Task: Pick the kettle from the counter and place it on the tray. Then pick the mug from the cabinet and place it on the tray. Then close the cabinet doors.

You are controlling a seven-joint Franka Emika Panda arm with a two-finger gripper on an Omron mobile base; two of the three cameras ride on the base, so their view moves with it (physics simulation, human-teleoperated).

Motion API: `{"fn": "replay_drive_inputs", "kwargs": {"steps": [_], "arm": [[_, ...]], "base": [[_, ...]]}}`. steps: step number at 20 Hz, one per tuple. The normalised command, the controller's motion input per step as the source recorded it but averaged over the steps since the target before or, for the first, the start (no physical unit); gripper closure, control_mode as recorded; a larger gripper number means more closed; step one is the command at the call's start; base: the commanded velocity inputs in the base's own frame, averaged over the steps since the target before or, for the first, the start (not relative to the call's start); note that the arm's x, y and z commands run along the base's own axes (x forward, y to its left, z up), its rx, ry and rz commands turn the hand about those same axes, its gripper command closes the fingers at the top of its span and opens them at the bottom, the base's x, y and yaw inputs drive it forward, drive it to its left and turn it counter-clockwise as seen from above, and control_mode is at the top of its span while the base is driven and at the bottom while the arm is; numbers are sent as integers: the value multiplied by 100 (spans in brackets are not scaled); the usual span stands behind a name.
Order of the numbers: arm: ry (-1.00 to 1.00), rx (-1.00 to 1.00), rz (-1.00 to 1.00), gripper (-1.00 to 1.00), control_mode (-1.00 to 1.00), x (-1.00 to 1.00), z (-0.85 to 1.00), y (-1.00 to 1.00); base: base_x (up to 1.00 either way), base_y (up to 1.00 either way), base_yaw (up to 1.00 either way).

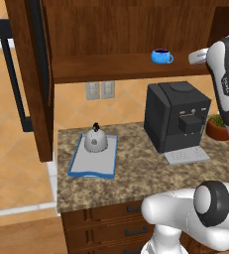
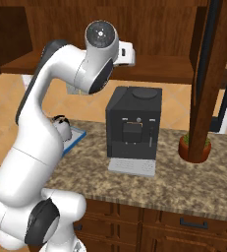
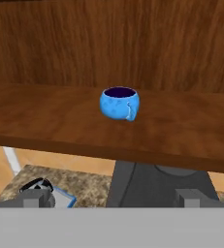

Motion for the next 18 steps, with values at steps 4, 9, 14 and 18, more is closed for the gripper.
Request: {"fn": "replay_drive_inputs", "kwargs": {"steps": [4, 9, 14, 18], "arm": [[1, 10, 0, -100, -100, 15, -11, 0], [-1, 15, 0, -100, -100, 22, -9, 0], [0, 3, 1, -100, -100, 37, -1, 14], [0, 0, 3, -100, -100, 43, -6, 4]], "base": [[0, 0, 0], [0, 0, 0], [0, 0, 0], [0, 0, 0]]}}
